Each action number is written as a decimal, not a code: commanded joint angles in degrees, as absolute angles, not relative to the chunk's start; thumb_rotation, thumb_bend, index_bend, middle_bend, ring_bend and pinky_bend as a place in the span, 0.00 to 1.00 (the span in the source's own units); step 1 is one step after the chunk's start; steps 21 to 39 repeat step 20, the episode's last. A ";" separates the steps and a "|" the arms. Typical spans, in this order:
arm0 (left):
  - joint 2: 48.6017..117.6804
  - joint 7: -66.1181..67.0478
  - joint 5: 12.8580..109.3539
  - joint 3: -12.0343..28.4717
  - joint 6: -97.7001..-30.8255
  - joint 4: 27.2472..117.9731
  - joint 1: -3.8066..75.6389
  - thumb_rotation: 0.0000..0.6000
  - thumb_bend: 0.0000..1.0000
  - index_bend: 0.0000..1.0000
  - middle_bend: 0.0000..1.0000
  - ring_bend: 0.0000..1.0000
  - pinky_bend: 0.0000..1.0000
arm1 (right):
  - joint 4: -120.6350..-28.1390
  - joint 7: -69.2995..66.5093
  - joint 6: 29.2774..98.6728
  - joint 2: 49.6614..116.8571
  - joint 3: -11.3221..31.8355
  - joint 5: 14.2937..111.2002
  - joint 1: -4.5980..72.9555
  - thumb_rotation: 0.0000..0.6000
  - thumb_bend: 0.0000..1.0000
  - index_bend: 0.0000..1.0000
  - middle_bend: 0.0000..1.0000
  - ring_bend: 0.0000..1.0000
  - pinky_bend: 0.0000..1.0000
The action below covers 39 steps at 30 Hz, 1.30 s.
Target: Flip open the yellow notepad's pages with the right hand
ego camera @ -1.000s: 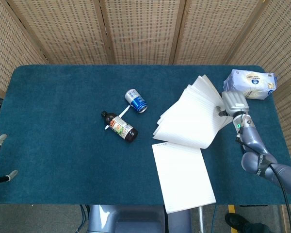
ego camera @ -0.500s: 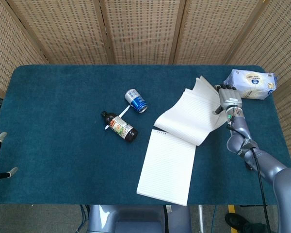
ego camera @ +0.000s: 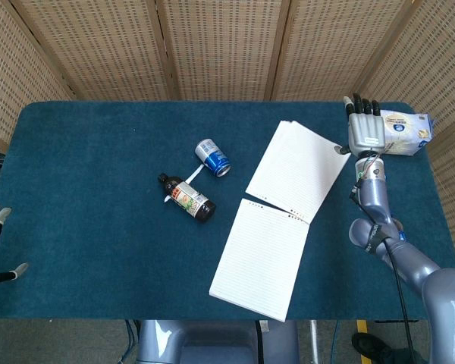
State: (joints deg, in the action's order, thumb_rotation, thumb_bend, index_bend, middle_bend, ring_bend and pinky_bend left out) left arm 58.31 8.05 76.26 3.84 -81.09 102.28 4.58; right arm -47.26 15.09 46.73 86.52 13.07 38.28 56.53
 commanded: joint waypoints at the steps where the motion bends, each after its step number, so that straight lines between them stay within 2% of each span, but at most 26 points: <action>1: 58.14 7.61 77.00 3.52 -81.37 102.29 4.42 1.00 0.00 0.00 0.00 0.00 0.00 | -54.71 13.09 50.53 82.14 14.48 41.57 53.64 1.00 0.00 0.00 0.00 0.00 0.00; 6: 57.92 6.57 78.51 3.11 -82.15 102.08 4.09 1.00 0.00 0.00 0.00 0.00 0.00 | -67.57 9.27 56.87 75.14 13.28 48.75 48.05 1.00 0.00 0.00 0.00 0.00 0.00; 10: 58.07 5.69 80.25 2.78 -83.00 101.32 3.91 1.00 0.00 0.00 0.00 0.00 0.00 | -79.19 4.81 65.28 69.20 9.73 58.08 40.50 1.00 0.00 0.00 0.00 0.00 0.00; 12: 58.27 5.27 81.07 2.61 -83.18 100.85 3.93 1.00 0.00 0.00 0.00 0.00 0.00 | -83.33 3.19 70.10 67.39 7.20 63.03 36.50 1.00 0.00 0.00 0.00 0.00 0.00; 14: 58.53 4.44 82.73 2.29 -83.85 100.19 3.86 1.00 0.00 0.00 0.00 0.00 0.00 | -88.08 2.95 79.98 65.88 1.09 71.87 28.94 1.00 0.00 0.00 0.00 0.00 0.00; 15: 58.62 4.06 83.31 2.14 -84.22 99.90 3.73 1.00 0.00 0.00 0.00 0.00 0.00 | -88.80 2.97 83.48 65.84 -0.48 74.73 26.58 1.00 0.00 0.00 0.00 0.00 0.00; 19: 58.76 3.12 85.43 1.46 -85.28 99.24 3.34 1.00 0.00 0.00 0.00 0.00 0.00 | -88.53 3.55 90.50 66.83 -3.60 80.49 20.80 1.00 0.00 0.00 0.00 0.00 0.00; 39: 58.78 2.96 85.90 1.28 -85.48 99.08 3.26 1.00 0.00 0.00 0.00 0.00 0.00 | -88.15 3.58 91.57 67.14 -4.10 81.56 19.77 1.00 0.00 0.00 0.00 0.00 0.00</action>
